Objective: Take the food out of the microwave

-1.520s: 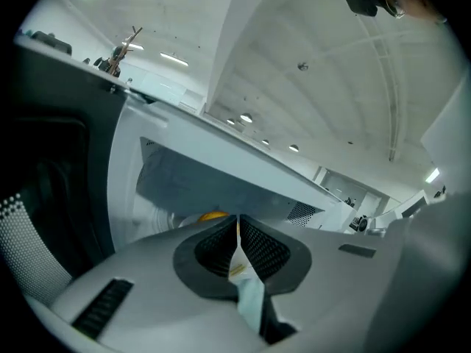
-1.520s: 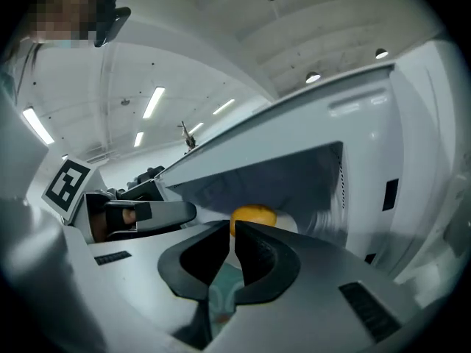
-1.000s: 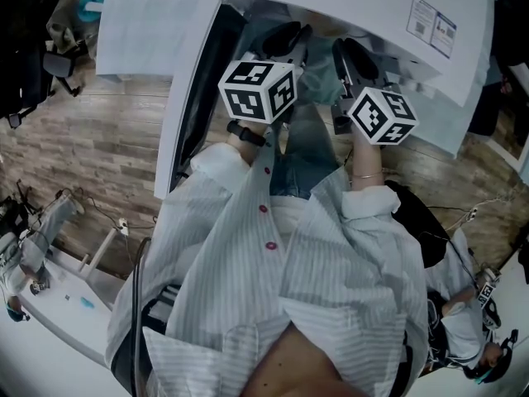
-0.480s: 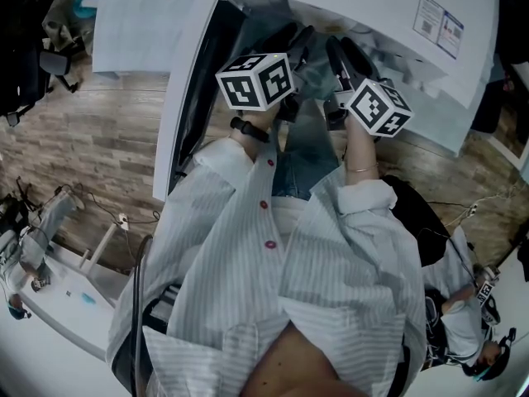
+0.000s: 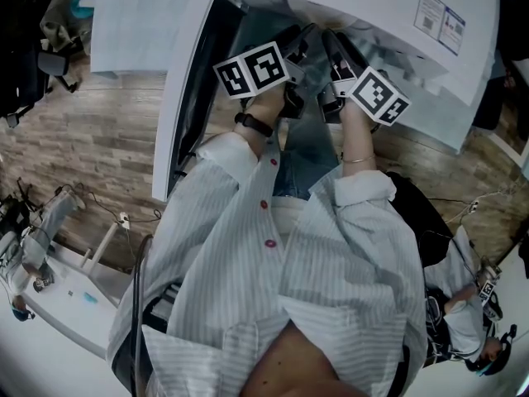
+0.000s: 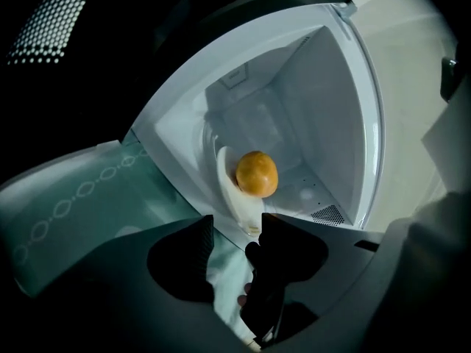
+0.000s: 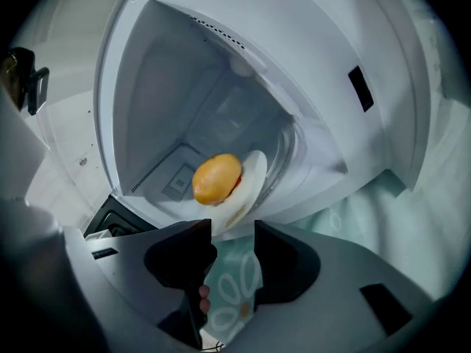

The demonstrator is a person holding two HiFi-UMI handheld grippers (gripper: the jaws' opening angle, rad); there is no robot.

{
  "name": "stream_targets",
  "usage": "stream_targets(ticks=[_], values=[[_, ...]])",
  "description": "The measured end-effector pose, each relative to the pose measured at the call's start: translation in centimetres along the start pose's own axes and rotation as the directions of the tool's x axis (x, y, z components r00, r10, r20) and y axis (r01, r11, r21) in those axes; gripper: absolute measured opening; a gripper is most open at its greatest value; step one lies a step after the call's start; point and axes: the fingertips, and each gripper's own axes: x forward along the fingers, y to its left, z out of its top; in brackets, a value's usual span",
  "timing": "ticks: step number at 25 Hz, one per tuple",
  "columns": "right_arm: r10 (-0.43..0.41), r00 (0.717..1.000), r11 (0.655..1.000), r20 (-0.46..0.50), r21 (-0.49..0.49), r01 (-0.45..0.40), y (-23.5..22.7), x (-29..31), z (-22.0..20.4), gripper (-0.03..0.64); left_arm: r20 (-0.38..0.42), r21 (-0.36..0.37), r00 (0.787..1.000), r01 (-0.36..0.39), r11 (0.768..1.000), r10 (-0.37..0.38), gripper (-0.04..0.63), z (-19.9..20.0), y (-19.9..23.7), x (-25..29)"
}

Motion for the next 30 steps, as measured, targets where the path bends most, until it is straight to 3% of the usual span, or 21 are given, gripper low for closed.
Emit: stream_targets(ticks=[5,16,24,30], values=[[0.006,1.0,0.997,0.006,0.078,-0.006,-0.5,0.8,-0.2,0.184,-0.001,-0.077,1.0,0.015,0.997,-0.015,0.198,-0.3,0.2,0.7],[0.007,1.0,0.973,0.024,0.23,-0.012,-1.1,1.9,-0.3,0.184,-0.003,-0.15,1.0,-0.002,0.989,0.002,0.198,0.0,1.1,1.6],[0.014,0.999,0.945,0.037,0.325,-0.026,-1.7,2.0,-0.2,0.184,0.03,-0.247,0.999,-0.01,0.969,0.019,0.198,0.6,1.9,2.3],[0.023,0.999,0.927,0.041,0.374,-0.036,-1.7,2.0,-0.2,0.172,0.034,-0.249,0.997,-0.055,0.967,0.065,0.195,0.8,2.6,2.5]])
